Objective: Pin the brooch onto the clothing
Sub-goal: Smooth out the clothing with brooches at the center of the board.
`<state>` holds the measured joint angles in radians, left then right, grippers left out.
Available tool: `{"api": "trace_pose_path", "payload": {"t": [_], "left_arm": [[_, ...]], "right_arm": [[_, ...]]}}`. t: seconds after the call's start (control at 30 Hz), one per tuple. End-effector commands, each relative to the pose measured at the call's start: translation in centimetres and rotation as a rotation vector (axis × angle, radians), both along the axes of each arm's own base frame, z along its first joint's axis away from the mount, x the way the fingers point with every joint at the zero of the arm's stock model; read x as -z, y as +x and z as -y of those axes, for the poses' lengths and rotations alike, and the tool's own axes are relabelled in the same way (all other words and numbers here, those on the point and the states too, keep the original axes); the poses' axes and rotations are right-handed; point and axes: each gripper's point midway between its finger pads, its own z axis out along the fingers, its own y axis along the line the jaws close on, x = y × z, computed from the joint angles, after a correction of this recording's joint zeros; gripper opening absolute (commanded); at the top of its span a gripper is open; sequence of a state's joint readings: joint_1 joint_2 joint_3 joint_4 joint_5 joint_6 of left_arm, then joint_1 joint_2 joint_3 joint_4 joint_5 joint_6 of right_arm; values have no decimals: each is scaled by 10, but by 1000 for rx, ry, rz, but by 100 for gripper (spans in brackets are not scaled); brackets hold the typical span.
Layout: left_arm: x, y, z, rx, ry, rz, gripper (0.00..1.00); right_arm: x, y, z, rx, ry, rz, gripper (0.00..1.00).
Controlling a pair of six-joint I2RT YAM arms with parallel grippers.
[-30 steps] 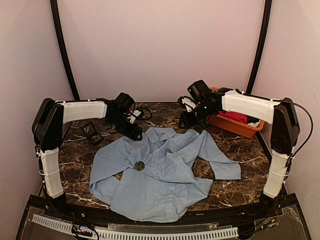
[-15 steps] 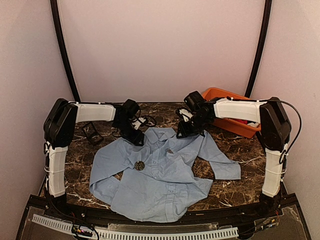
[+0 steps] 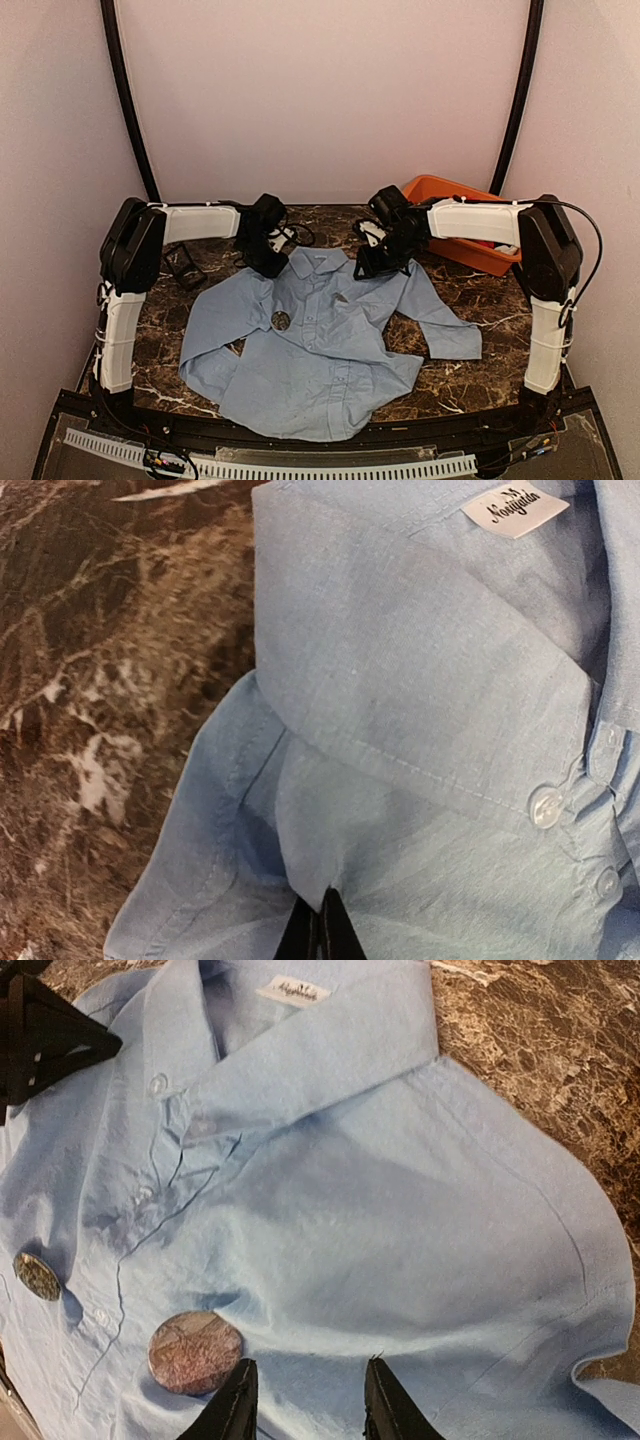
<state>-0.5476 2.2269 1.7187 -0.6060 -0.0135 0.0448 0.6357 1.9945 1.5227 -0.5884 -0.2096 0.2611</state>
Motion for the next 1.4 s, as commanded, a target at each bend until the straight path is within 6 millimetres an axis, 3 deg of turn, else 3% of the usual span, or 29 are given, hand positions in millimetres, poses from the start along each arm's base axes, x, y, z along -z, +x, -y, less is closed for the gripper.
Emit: {"api": "trace_pose_path", "payload": {"t": [0.0,0.3,0.4,0.47,0.5,0.53,0.63,0.73,0.8,0.83,0.9,1.03,1.13,1.23,1.37], "left_arm": [[5,34,-46,-137,120,49,1],[-9,94,-83,-228,188,169,1],[-7,102,-90,-235,182,167,6],[-16,106,-92,-251,159,171,13],[-21,107,-91,-252,140,172,23],[-31,107,-88,-260,112,183,32],[-62,108,-80,-271,31,223,47],[-110,101,-78,-307,-62,287,65],[-144,96,-72,-297,-138,340,69],[-166,92,-68,-285,-182,372,70],[-182,80,-51,-227,-238,367,72],[-193,48,-8,-95,-273,377,78],[-186,32,28,24,-284,348,80],[-166,31,51,98,-282,301,80],[-133,33,71,146,-289,234,79]], "right_arm": [[17,7,5,-6,-42,-12,35],[70,59,32,100,-144,-50,35],[76,86,60,179,-256,-12,34],[65,109,75,220,-304,57,34],[56,118,79,228,-314,95,34],[43,128,80,228,-314,146,34],[-1,140,69,216,-246,233,33],[-77,115,48,176,-77,300,33],[-122,80,35,97,8,351,34],[-134,60,30,43,29,370,34],[-149,20,22,-67,53,414,37],[-128,-51,17,-296,24,461,51],[-98,-86,16,-397,39,459,53],[-65,-106,18,-443,55,412,54],[-33,-112,13,-481,-1,389,54]]}}
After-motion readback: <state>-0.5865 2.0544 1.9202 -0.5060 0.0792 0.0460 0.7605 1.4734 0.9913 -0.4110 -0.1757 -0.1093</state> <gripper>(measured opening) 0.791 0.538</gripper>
